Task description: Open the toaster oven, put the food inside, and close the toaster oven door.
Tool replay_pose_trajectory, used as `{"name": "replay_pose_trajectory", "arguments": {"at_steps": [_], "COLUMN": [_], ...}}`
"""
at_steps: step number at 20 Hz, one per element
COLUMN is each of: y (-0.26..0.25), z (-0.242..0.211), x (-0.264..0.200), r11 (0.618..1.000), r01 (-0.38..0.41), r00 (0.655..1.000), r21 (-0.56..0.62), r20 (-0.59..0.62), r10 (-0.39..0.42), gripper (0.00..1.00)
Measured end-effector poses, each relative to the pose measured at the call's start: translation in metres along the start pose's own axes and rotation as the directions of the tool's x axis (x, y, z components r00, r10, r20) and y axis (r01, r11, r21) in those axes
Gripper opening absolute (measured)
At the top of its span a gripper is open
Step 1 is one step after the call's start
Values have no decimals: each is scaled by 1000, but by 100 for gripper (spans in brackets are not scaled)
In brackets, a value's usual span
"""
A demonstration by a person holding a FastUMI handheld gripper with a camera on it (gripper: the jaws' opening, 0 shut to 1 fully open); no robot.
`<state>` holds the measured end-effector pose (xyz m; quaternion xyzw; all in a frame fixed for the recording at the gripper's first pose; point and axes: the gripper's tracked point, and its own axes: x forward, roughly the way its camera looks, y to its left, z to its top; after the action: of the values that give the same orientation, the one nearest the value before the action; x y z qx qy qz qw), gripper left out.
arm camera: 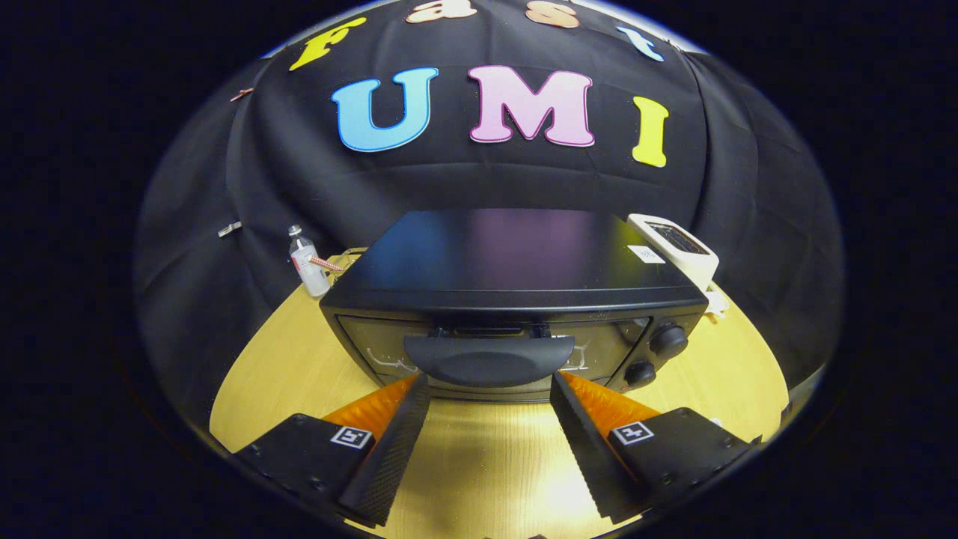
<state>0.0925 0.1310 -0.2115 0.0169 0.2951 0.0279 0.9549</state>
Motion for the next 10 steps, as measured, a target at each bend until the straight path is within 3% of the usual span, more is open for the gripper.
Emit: {"name": "replay_pose_trajectory", "arguments": {"at_steps": [5, 10], "y": [4, -3], "z": [5, 48], "x": [-31, -78], "r11": [1000, 999], "r01": [-25, -34], "r00": [1000, 991], "r21": [19, 17], "r20": [17, 126], "r10": [24, 32], "gripper": [99, 99]}}
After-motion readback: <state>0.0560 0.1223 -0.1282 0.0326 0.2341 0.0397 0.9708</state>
